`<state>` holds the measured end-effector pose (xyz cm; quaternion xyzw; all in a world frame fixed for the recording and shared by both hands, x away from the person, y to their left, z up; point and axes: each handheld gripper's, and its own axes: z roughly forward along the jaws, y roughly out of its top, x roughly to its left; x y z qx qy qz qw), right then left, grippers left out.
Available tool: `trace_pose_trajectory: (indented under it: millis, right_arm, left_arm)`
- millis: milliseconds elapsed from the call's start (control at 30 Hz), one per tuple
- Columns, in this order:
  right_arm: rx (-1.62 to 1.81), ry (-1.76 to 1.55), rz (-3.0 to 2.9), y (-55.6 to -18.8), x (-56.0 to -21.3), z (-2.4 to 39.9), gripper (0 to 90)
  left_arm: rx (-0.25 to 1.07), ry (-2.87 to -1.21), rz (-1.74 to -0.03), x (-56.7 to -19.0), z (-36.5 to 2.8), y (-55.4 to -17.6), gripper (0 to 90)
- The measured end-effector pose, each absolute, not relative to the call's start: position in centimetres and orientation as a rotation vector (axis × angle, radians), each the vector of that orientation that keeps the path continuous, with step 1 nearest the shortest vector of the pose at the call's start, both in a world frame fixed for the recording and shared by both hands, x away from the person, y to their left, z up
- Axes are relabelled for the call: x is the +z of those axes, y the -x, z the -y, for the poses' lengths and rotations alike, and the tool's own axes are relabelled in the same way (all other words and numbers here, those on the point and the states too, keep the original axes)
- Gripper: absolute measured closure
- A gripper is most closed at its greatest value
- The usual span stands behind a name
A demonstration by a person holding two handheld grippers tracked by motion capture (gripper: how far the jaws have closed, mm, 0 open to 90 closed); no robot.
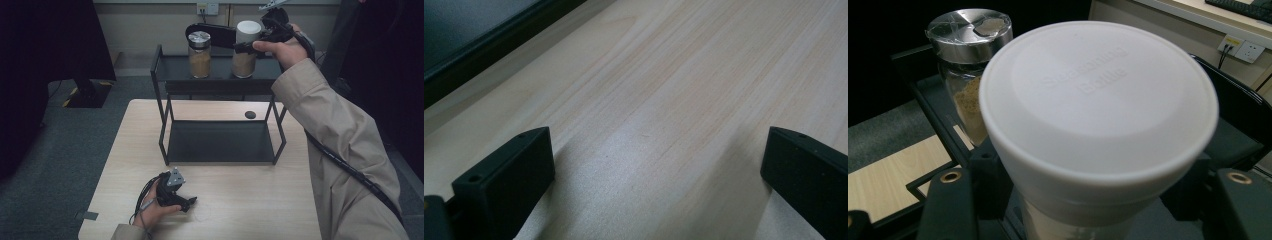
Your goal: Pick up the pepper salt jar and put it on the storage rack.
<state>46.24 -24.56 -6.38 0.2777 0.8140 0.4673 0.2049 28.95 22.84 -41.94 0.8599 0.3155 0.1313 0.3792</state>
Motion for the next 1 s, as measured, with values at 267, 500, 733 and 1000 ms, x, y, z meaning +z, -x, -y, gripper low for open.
trace_pose_trajectory:
  millis: [267,500,733,1000]
  right_arm:
    - [1.317,-0.797,-2.256,-46.3,-6.6,24.7,35.1]
    - [1.344,-0.815,-2.238,-46.5,-7.2,24.8,34.9]
    - [1.35,-0.821,-2.223,-46.5,-7.4,24.8,34.0]
    - [1.344,-0.812,-2.201,-46.0,-7.5,24.6,23.1]
  left_arm:
    - [0.336,-2.197,-0.806,-41.9,-22.8,-29.0,0.0]
    - [0.336,-2.196,-0.806,-41.9,-22.8,-28.9,0.0]
    - [0.336,-2.196,-0.806,-41.9,-22.8,-28.9,0.0]
    - [0.335,-2.196,-0.806,-41.9,-22.8,-28.9,0.0]
